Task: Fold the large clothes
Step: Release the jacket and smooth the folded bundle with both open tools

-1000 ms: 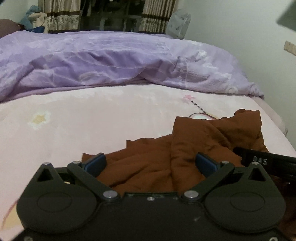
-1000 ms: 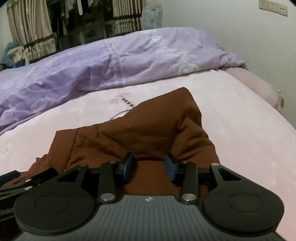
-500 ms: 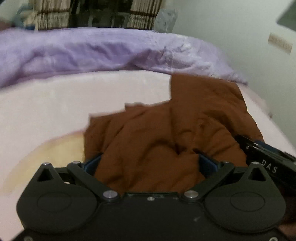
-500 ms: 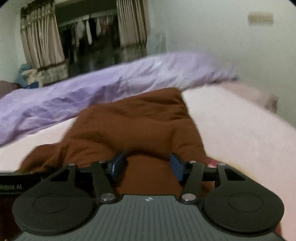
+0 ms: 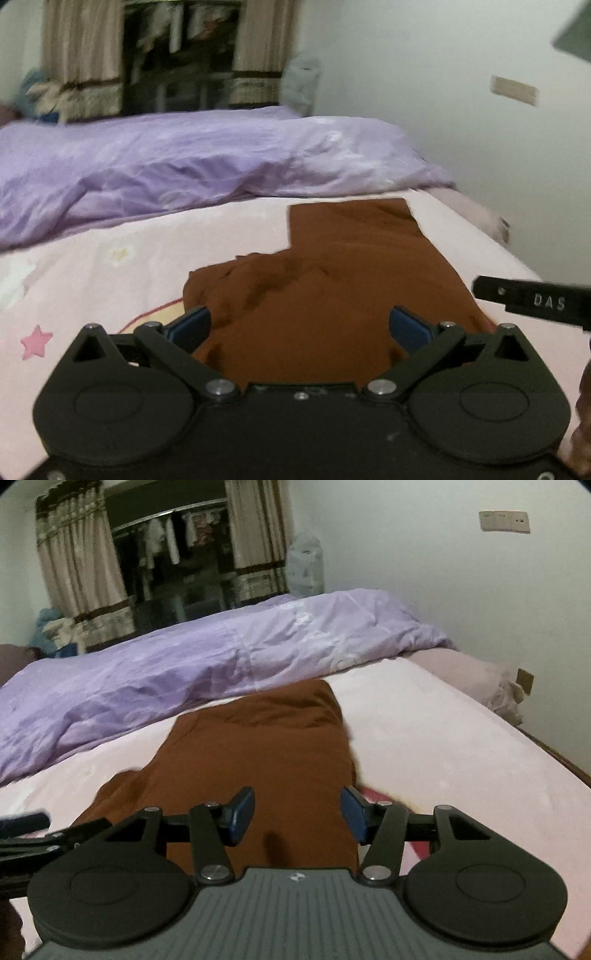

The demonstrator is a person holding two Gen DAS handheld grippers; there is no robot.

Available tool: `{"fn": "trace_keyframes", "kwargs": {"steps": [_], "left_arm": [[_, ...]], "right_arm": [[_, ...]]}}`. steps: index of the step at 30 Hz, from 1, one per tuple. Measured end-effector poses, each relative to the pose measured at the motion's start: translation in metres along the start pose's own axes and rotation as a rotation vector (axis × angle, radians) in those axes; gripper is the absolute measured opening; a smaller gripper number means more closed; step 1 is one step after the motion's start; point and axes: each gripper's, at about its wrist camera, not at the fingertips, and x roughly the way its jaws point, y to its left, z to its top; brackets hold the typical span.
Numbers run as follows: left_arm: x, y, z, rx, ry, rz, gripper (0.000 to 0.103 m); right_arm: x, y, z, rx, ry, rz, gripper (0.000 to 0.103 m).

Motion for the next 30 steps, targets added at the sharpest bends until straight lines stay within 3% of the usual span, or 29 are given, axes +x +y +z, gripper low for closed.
{"fn": "trace_keyframes", "kwargs": {"steps": [3, 5, 6, 7, 11, 14, 17, 19, 22, 24, 27, 30], "left_arm": [[0.018, 0.003, -0.024, -0.019, 0.087, 0.042, 0.103], [0.049, 0.006, -0.047, -0.004, 0.189, 0.073, 0.103], [0.057, 0.001, -0.056, 0.047, 0.168, 0.09, 0.103], [0.058, -0.003, -0.057, 0.068, 0.15, 0.108, 0.103], [0.05, -0.01, -0.048, 0.073, 0.156, 0.129, 0.103], [0.019, -0.005, -0.045, 0.01, 0.128, 0.091, 0.103], [-0.011, 0.004, -0.04, -0.032, 0.065, 0.105, 0.103], [-0.007, 0.012, -0.046, -0.065, 0.087, 0.13, 0.103], [0.034, 0.025, -0.066, -0.112, 0.24, 0.095, 0.103], [0.038, 0.016, -0.075, -0.066, 0.202, 0.12, 0.103], [0.031, 0.01, -0.066, -0.043, 0.206, 0.139, 0.103], [0.012, 0.016, -0.056, -0.107, 0.208, 0.119, 0.103]], "right_arm": [[-0.001, -0.001, -0.022, -0.01, 0.065, 0.047, 0.064], [0.021, 0.0, -0.042, -0.025, 0.138, 0.045, 0.074], [0.033, -0.002, -0.054, -0.024, 0.153, 0.04, 0.088], [0.041, -0.007, -0.062, -0.012, 0.13, 0.023, 0.095], [0.054, -0.049, -0.057, 0.216, 0.202, 0.176, 0.095], [0.038, -0.057, -0.051, 0.236, 0.17, 0.208, 0.088], [0.008, -0.044, -0.046, 0.188, 0.108, 0.168, 0.061], [-0.007, -0.032, -0.046, 0.135, 0.072, 0.134, 0.034], [0.006, -0.015, -0.049, 0.042, 0.1, 0.071, 0.033], [0.022, -0.007, -0.056, 0.02, 0.107, 0.041, 0.034], [0.016, 0.003, -0.055, -0.021, 0.078, -0.006, 0.034], [-0.004, 0.008, -0.042, -0.017, 0.073, -0.004, 0.035]]}}
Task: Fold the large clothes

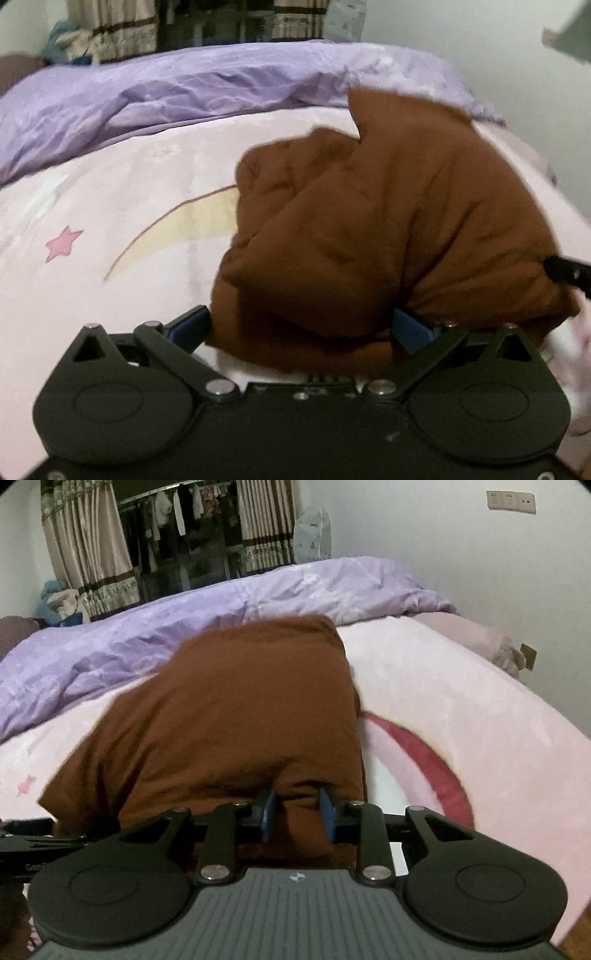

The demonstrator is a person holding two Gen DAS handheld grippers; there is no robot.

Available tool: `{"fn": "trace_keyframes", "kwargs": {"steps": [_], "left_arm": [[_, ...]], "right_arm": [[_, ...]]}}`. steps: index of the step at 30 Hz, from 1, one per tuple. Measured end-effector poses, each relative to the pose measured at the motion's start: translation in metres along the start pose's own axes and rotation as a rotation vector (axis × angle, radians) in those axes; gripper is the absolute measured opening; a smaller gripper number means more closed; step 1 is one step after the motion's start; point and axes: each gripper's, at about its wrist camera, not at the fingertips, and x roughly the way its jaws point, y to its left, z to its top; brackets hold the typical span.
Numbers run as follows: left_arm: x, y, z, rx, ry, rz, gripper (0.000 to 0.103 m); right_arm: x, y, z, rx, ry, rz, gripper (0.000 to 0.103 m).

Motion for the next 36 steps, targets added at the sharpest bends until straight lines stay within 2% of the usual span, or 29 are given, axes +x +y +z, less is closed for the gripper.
{"fn": "trace_keyframes", "kwargs": {"steps": [2, 4, 7, 8, 12, 16, 24, 36], "left_arm": [[-0.019, 0.004, 0.007, -0.035, -0.017, -0.009, 0.103], [-0.044, 0.003, 0.008, -0.03, -0.042, -0.005, 0.103], [-0.073, -0.004, 0.008, -0.001, -0.051, 0.001, 0.103], [-0.078, -0.005, 0.011, 0.003, -0.049, 0.007, 0.103], [-0.098, -0.017, 0.011, 0.024, -0.051, 0.021, 0.103], [-0.112, -0.025, 0.007, 0.029, -0.059, -0.005, 0.103], [-0.11, -0.041, 0.0, 0.071, -0.048, -0.021, 0.103], [-0.107, -0.037, -0.005, 0.09, -0.026, -0.019, 0.103]], "right_arm": [[-0.019, 0.0, 0.008, 0.022, -0.01, 0.04, 0.045], [-0.039, 0.002, 0.013, 0.028, -0.017, 0.045, 0.073], [-0.067, 0.009, 0.015, -0.014, -0.053, -0.009, 0.088], [-0.073, 0.011, 0.015, -0.027, -0.055, -0.029, 0.09], [-0.088, 0.013, 0.012, -0.055, -0.032, -0.078, 0.091], [-0.098, 0.015, 0.008, -0.051, -0.02, -0.061, 0.091], [-0.099, 0.019, 0.0, -0.069, 0.004, -0.048, 0.091], [-0.093, 0.016, -0.005, -0.056, 0.025, -0.053, 0.091]]}}
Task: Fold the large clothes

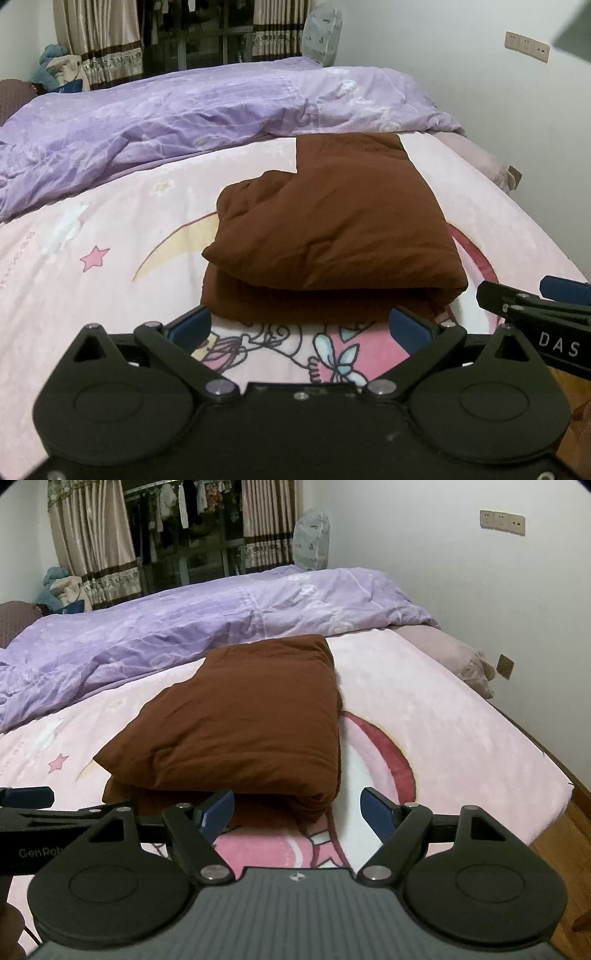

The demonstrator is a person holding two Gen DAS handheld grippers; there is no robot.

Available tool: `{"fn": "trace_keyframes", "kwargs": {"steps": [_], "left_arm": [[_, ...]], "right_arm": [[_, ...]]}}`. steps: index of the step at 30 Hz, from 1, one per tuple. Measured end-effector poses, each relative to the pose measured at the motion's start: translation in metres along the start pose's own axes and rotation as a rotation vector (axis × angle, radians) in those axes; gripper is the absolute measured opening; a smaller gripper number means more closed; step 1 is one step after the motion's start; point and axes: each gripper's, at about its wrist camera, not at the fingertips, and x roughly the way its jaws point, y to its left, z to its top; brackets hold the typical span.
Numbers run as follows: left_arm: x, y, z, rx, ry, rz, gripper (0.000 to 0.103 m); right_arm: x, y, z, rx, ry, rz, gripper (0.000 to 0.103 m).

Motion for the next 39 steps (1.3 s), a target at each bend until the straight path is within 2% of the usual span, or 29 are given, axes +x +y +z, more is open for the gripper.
{"fn": "trace_keyframes", "kwargs": {"steps": [39], "left_arm": [[0.002, 0.0041, -0.0047, 0.006, 0.009, 0.021, 0.103]], "right_arm": [[0.0056, 0.0018, -0.0005, -0.012, 0.009, -0.018, 0.091]]}}
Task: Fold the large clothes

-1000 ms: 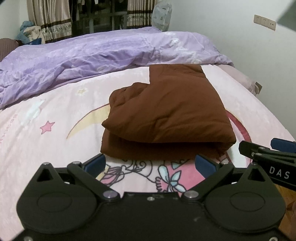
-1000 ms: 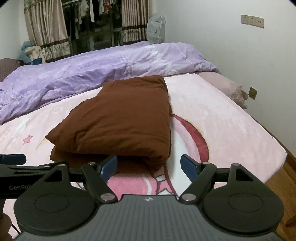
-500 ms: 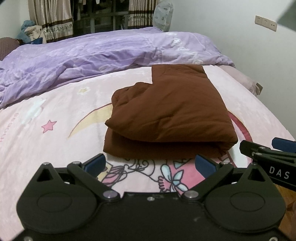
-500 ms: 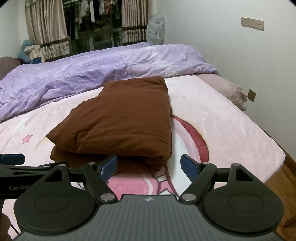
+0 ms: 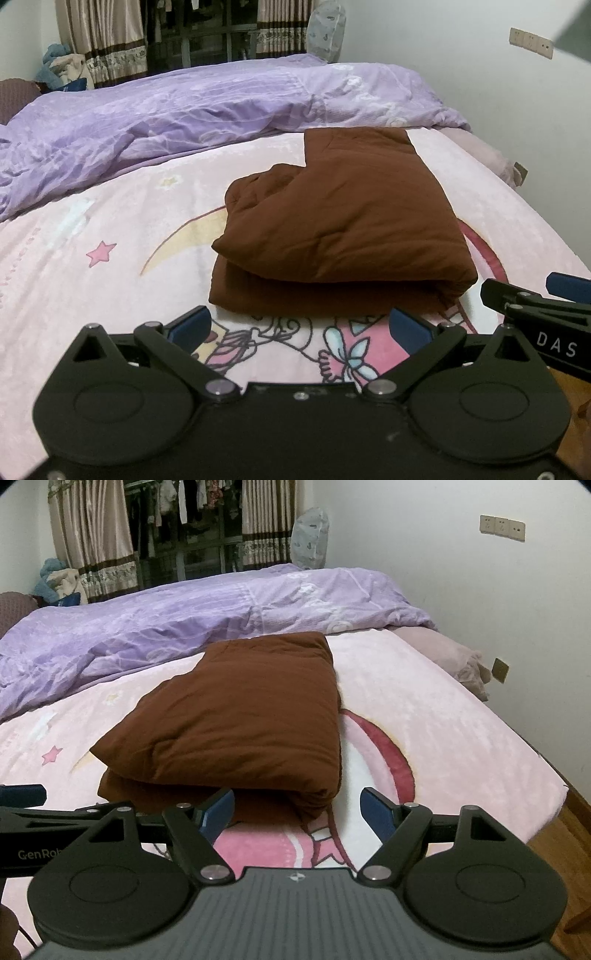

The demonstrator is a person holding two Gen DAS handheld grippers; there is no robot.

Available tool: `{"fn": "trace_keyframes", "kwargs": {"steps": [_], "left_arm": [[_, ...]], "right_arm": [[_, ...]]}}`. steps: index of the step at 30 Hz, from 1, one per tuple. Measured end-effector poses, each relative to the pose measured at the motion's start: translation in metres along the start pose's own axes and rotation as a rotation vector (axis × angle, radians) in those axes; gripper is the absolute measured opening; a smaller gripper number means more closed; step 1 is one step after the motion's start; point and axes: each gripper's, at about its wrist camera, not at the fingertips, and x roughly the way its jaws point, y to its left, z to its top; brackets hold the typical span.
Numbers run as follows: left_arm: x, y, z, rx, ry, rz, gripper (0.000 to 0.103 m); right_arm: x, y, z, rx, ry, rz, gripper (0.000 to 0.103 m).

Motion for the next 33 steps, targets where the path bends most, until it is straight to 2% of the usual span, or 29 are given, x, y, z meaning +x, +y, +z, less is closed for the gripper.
{"fn": "trace_keyframes", "kwargs": {"steps": [28, 30, 33], "left_arm": [[-0.001, 0.0, -0.005, 0.027, 0.003, 0.007, 0.103], [-0.003, 0.0, -0.005, 0.031, -0.014, 0.01, 0.103], [-0.013, 0.0, -0.007, 0.035, -0.065, -0.029, 0.103]], "right_arm": [[0.0, -0.001, -0.005, -0.002, 0.009, -0.014, 0.089], [-0.001, -0.003, -0.005, 0.004, 0.01, -0.01, 0.089], [-0.002, -0.001, -0.007, 0.009, 0.007, -0.011, 0.089]]}}
